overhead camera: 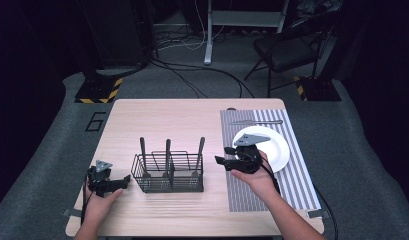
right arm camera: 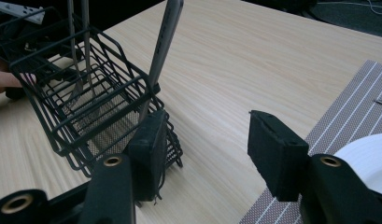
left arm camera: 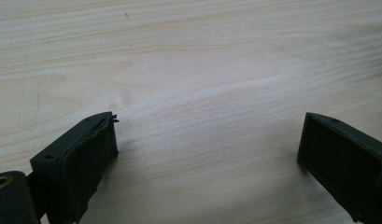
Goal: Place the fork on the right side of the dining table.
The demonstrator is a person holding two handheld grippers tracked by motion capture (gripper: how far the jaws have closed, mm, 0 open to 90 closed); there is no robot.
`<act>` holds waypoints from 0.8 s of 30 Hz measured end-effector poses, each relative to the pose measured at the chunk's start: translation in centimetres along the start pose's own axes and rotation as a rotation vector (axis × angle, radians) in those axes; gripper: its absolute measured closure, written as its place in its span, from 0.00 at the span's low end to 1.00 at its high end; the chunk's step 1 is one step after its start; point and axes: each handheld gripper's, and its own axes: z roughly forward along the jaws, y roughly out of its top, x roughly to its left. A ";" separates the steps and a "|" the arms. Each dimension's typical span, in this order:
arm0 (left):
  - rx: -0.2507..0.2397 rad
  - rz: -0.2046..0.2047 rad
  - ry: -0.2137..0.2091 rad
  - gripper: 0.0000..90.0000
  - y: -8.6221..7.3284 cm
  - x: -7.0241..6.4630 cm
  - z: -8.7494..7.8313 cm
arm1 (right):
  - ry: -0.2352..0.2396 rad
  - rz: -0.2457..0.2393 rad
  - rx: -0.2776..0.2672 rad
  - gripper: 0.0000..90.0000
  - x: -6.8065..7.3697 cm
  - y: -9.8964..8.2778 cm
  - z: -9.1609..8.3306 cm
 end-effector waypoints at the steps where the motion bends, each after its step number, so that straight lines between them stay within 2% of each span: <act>1: 0.000 0.000 0.000 0.05 0.0 0.0 0.0 | 0.001 0.004 0.000 0.52 0.0 0.1 0.0; 19: -0.002 -0.002 0.000 0.05 0.0 0.0 0.0 | 0.035 0.017 -0.031 0.52 0.1 2.7 0.9; 24: -0.001 -0.001 0.001 0.05 0.0 0.0 0.0 | 0.042 0.007 -0.033 0.51 0.3 3.3 1.0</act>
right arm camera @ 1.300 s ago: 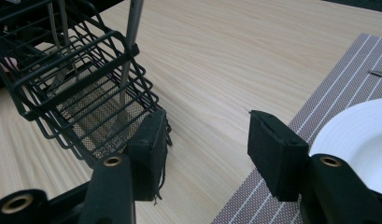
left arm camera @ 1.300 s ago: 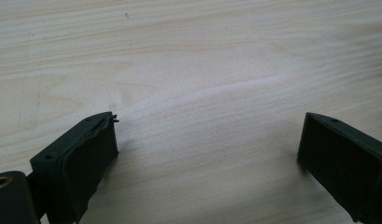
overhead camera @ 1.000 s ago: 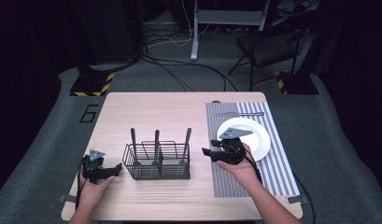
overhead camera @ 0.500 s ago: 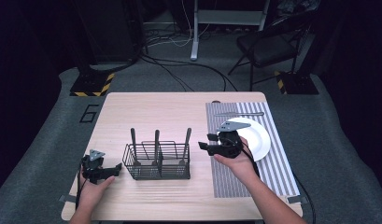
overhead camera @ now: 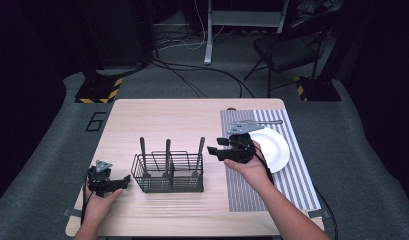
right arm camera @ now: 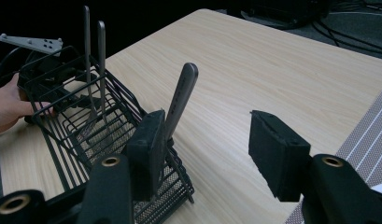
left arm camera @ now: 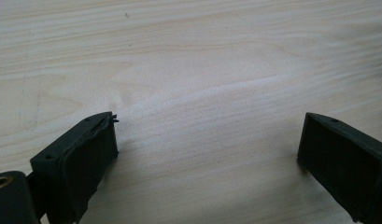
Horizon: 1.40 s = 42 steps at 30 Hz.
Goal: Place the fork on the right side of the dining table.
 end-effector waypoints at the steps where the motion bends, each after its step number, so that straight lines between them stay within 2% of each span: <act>1: -0.001 -0.001 0.000 0.05 0.0 0.0 0.0 | 0.002 0.000 -0.001 0.51 0.0 0.1 0.0; 11: -0.001 -0.001 -0.001 0.05 0.0 0.0 0.0 | 0.013 -0.015 -0.021 0.47 0.2 1.3 0.9; 20: -0.001 -0.001 -0.001 0.05 0.0 0.0 0.0 | 0.023 -0.032 -0.012 0.47 0.5 1.8 2.2; 31: -0.001 0.000 -0.001 0.05 0.0 0.0 0.0 | 0.054 -0.044 0.000 0.53 0.9 2.2 3.9; 34: -0.001 -0.001 -0.001 0.05 0.0 0.0 0.0 | 0.078 -0.044 0.012 0.56 1.0 2.2 4.3; 42: -0.001 -0.001 -0.001 0.05 0.0 0.0 0.0 | 0.088 -0.059 0.006 0.60 1.3 2.6 4.3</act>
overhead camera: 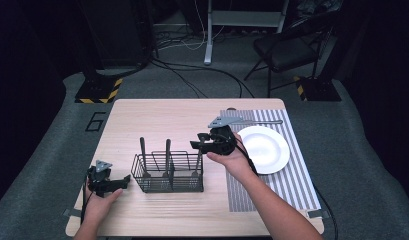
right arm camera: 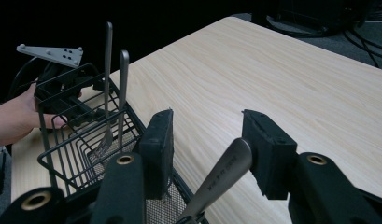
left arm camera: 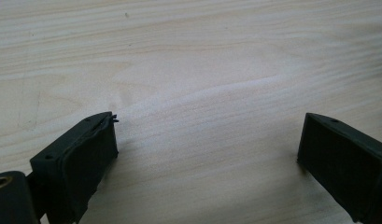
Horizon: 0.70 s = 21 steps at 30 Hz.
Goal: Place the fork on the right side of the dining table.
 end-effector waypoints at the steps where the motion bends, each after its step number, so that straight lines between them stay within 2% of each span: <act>1: 0.000 0.000 0.000 0.05 0.0 0.0 0.0 | 0.000 0.000 0.001 0.60 0.1 0.0 0.0; 5: 0.000 0.000 0.000 0.05 0.0 0.0 0.0 | 0.002 -0.001 0.001 0.62 0.2 0.0 -0.2; 21: 0.000 0.001 0.001 0.05 0.0 0.0 0.0 | 0.046 -0.015 -0.027 0.87 1.1 0.1 -1.6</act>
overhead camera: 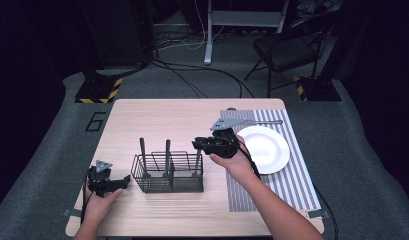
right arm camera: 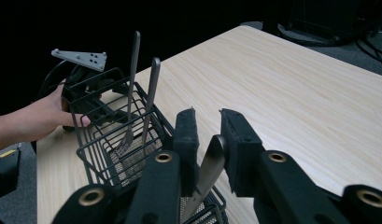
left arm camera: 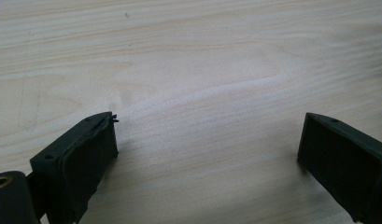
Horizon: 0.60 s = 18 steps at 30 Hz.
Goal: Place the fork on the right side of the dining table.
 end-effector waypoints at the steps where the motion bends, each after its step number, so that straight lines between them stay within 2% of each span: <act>1: 0.000 0.000 0.000 0.05 0.0 0.0 0.0 | 0.003 0.002 -0.004 0.88 0.1 0.0 0.0; 5: 0.001 0.002 0.000 0.05 0.0 0.0 0.0 | 0.012 -0.006 -0.007 0.92 0.5 0.1 -0.2; 18: 0.003 0.002 0.000 0.05 0.0 0.0 0.0 | 0.056 -0.032 -0.001 0.94 1.7 0.5 -0.2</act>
